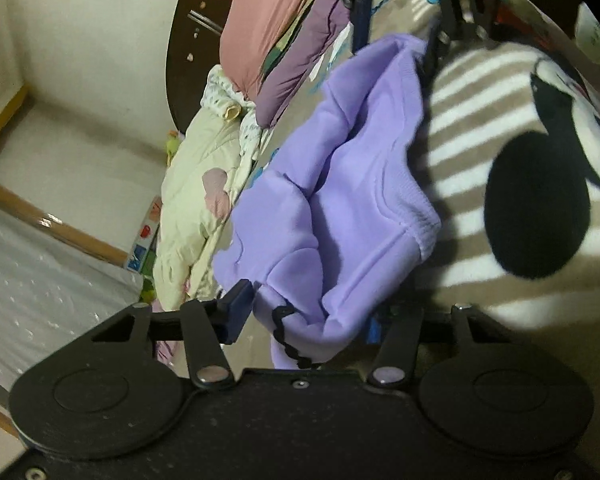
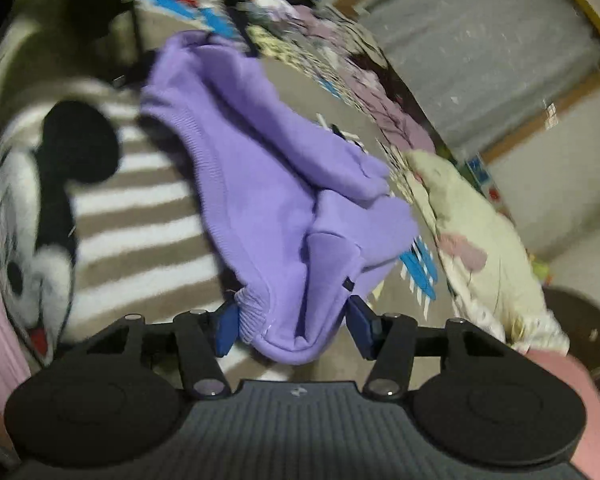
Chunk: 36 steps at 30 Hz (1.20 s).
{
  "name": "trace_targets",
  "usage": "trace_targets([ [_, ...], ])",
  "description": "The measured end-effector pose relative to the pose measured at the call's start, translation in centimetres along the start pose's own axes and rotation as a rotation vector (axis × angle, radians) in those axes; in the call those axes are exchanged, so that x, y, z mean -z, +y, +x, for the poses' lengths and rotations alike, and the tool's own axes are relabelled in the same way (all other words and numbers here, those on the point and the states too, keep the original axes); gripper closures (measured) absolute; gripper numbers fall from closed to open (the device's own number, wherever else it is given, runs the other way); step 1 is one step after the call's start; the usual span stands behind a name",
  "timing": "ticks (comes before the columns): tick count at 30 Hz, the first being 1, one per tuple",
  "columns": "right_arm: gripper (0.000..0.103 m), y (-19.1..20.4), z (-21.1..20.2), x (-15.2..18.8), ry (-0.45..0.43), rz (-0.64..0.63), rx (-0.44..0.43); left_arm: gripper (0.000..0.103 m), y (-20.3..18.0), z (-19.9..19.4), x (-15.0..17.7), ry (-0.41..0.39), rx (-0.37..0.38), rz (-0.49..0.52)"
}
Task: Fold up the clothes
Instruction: 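Grasp the hem with the left tool while the right tool grasps the hem's other side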
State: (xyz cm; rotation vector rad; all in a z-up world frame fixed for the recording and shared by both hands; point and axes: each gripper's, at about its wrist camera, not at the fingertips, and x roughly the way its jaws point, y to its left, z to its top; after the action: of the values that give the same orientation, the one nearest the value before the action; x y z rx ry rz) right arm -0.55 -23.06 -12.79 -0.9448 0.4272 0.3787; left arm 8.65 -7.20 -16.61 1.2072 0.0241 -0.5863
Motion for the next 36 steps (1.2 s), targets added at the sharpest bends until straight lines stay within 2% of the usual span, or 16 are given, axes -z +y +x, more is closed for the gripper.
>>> trace_targets([
  [2, 0.047, 0.1, 0.4, -0.1, 0.015, -0.003, -0.016, 0.064, -0.6, 0.7, -0.4, -0.001, 0.021, 0.019],
  [3, 0.048, 0.0, 0.5, -0.4, 0.018, 0.008, -0.028, 0.066, -0.6, 1.0, -0.6, 0.007, 0.036, 0.008],
  [5, 0.059, -0.8, 0.7, -1.1, 0.02, 0.066, -0.075, 0.075, -0.9, 1.1, -0.9, 0.024, 0.039, -0.014],
  [6, 0.069, -1.1, 0.8, -1.3, 0.02, 0.092, -0.093, 0.076, -1.1, 1.1, -1.1, 0.034, 0.036, -0.024],
  [7, 0.072, -1.1, 0.8, -1.4, 0.018, 0.099, -0.094, 0.078, -1.4, 0.7, -1.2, 0.044, 0.026, -0.028],
  [12, 0.084, 0.0, -0.8, -1.8, -0.002, 0.067, -0.071, 0.08, -2.1, -1.9, -2.1, 0.077, -0.018, -0.04],
  [14, 0.084, 0.1, -1.8, -2.1, -0.012, 0.048, -0.077, 0.08, -2.6, -3.7, -2.1, 0.072, -0.01, -0.025],
  [17, 0.085, 1.2, -4.0, -2.6, -0.02, -0.004, -0.101, 0.08, -3.1, -6.7, -1.9, 0.075, 0.034, -0.008],
  [21, 0.085, 2.5, -8.3, -3.5, -0.033, -0.106, -0.156, 0.079, -1.5, -10.9, -1.7, 0.078, 0.116, -0.072],
  [24, 0.086, 1.3, -10.4, -5.0, -0.042, -0.155, -0.177, 0.079, 1.3, -11.6, -2.2, 0.073, 0.158, -0.109],
  [26, 0.094, -0.7, -11.2, -6.4, -0.05, -0.153, -0.184, 0.078, 3.9, -11.1, -2.6, 0.059, 0.177, -0.149],
  [29, 0.094, -4.0, -11.3, -8.6, -0.071, -0.142, -0.182, 0.078, 8.1, -9.9, -3.0, 0.033, 0.206, -0.227],
  [32, 0.096, -7.7, -9.9, -10.4, -0.095, -0.139, -0.179, 0.078, 12.3, -7.2, -2.6, 0.012, 0.24, -0.346],
  [36, 0.097, -12.9, -5.5, -11.7, -0.111, -0.114, -0.166, 0.078, 17.2, -1.9, -1.8, 0.018, 0.297, -0.501],
])
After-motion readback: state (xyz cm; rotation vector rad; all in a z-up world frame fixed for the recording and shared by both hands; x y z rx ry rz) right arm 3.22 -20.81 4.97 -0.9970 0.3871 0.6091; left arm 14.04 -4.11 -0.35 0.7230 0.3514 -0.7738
